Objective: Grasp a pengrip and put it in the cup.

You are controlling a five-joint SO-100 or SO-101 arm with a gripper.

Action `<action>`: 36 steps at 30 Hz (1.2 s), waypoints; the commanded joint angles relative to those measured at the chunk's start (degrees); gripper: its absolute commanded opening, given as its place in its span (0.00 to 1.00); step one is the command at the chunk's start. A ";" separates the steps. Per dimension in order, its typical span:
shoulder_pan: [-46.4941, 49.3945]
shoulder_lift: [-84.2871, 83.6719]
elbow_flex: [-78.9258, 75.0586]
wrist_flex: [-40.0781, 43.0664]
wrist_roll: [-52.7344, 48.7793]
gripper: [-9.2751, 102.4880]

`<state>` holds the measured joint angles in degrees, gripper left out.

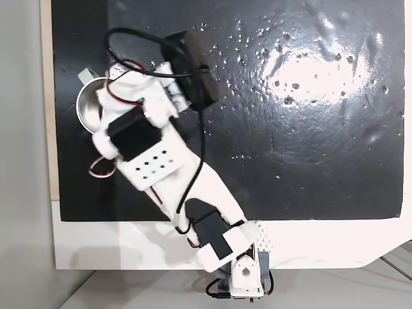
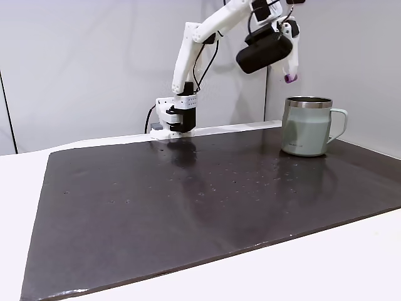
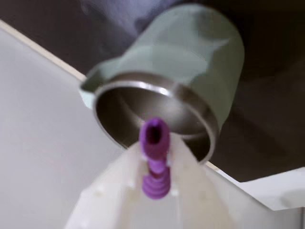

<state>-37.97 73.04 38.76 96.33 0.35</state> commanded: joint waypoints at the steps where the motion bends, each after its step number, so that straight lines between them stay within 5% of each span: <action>1: -4.48 -1.23 -5.01 -0.18 -1.58 0.08; 15: -7.38 -4.57 -9.32 0.35 -3.43 0.09; 21: -7.21 -4.57 -8.88 0.44 -3.43 0.38; 36: -6.68 -2.64 -7.29 0.44 -3.60 0.39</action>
<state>-45.62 67.59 32.78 96.33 -2.64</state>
